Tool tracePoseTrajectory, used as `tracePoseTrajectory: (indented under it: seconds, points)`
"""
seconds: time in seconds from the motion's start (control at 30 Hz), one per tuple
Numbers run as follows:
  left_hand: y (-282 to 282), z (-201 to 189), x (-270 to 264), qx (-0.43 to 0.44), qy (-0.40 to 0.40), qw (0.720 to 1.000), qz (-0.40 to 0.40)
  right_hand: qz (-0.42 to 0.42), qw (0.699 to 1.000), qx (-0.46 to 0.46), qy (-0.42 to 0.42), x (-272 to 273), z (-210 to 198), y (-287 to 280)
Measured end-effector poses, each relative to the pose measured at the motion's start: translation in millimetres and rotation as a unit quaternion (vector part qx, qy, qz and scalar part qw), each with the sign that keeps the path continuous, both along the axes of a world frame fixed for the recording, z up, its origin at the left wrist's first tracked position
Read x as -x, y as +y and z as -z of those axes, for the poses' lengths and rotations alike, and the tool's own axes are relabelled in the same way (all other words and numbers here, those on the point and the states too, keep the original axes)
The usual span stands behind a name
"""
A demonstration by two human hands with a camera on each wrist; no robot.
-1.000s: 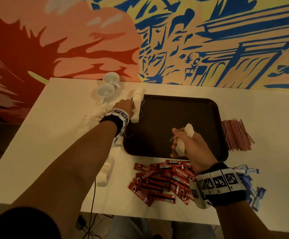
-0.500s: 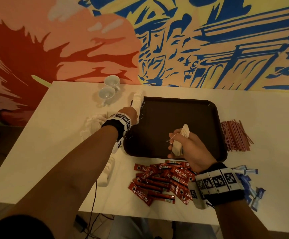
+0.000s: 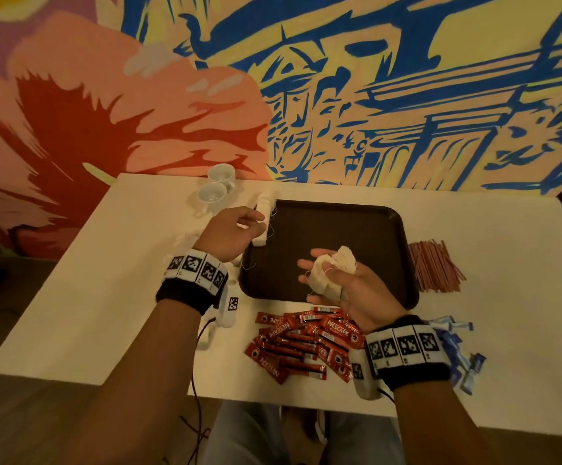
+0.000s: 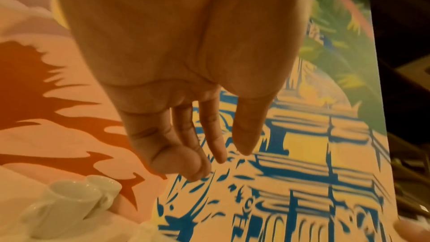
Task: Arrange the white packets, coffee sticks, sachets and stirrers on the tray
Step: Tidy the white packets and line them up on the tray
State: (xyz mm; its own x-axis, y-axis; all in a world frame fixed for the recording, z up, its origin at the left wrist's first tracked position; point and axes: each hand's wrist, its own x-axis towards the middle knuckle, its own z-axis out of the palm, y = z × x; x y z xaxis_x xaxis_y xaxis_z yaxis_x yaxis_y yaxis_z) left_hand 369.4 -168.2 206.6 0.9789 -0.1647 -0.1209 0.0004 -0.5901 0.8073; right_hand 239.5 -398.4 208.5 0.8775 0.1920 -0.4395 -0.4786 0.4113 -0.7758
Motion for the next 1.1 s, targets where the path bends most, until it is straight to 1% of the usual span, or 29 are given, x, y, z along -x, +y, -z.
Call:
tracePoseTrajectory:
  seconds: [0.13, 0.3, 0.43, 0.6, 0.67, 0.77, 0.87, 0.97, 1.03, 1.1]
  points:
    - [-2, -10, 52, 0.073, 0.002, 0.997, -0.006, 0.027, 0.999, -0.019, 0.013, 22, -2, 8]
    - [-10, -6, 107, 0.11, 0.033, 0.993, 0.007, 0.061, 0.997, 0.006, 0.053, 49, 5, 18]
    - [-15, -4, 142, 0.149, 0.071, 0.986, 0.035, 0.058, 0.997, 0.025, 0.039, 66, 11, 22]
    - [-15, -5, 174, 0.203, 0.118, 0.967, 0.102, 0.051, 0.998, 0.032, 0.004, 77, 9, 27]
    - [-17, -5, 181, 0.194, 0.1, 0.97, 0.11, 0.056, 0.997, 0.053, -0.007, 79, 5, 31]
    - [-20, -4, 186, 0.157, 0.026, 0.984, 0.084, 0.061, 0.995, 0.072, -0.02, 82, 0, 38]
    - [-22, -2, 188, 0.172, -0.017, 0.984, 0.046, 0.064, 0.992, 0.102, -0.021, 86, -2, 41]
    - [-23, -3, 189, 0.168, -0.054, 0.984, 0.021, 0.055, 0.994, 0.088, -0.028, 90, -3, 43]
    - [-23, -3, 190, 0.162, -0.064, 0.985, 0.02, 0.04, 0.996, 0.071, -0.034, 93, -2, 43]
    - [-23, -4, 192, 0.158, -0.071, 0.985, 0.02, 0.029, 0.995, 0.081, -0.049, 95, 0, 41]
